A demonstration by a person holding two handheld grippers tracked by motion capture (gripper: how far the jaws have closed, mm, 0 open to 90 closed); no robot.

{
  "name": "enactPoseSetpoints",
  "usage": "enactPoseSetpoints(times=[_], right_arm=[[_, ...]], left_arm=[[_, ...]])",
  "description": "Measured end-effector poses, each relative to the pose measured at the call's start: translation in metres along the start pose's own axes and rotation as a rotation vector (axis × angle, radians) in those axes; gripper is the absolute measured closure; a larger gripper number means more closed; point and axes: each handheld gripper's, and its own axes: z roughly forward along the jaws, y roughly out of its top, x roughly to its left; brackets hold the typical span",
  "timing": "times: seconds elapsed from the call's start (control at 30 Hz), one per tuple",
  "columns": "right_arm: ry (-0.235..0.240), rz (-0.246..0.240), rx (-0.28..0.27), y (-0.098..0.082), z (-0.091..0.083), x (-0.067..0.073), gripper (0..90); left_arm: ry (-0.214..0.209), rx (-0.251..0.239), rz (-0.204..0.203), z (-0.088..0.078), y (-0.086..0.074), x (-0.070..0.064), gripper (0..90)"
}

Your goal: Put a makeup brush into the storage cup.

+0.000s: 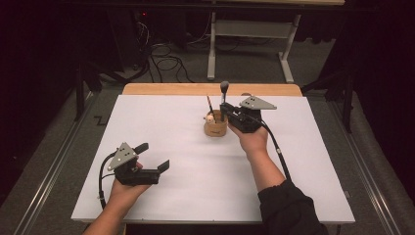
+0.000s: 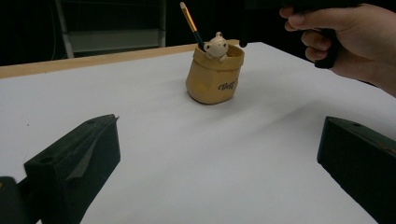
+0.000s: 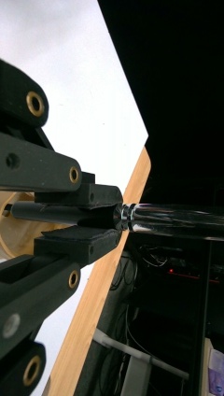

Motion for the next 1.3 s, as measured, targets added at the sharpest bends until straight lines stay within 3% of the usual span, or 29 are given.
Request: enactPoseSetpoints(times=[0.53, 1.3], right_arm=[[-0.018, 0.016, 0.034, -0.008, 0.009, -0.009, 80.5], [-0.005, 0.043, 0.075, -0.023, 0.024, -0.008, 80.4]], left_arm=[[-0.002, -0.002, 0.001, -0.001, 0.000, 0.000, 0.2], [-0.001, -0.002, 0.002, -0.001, 0.001, 0.001, 0.2]])
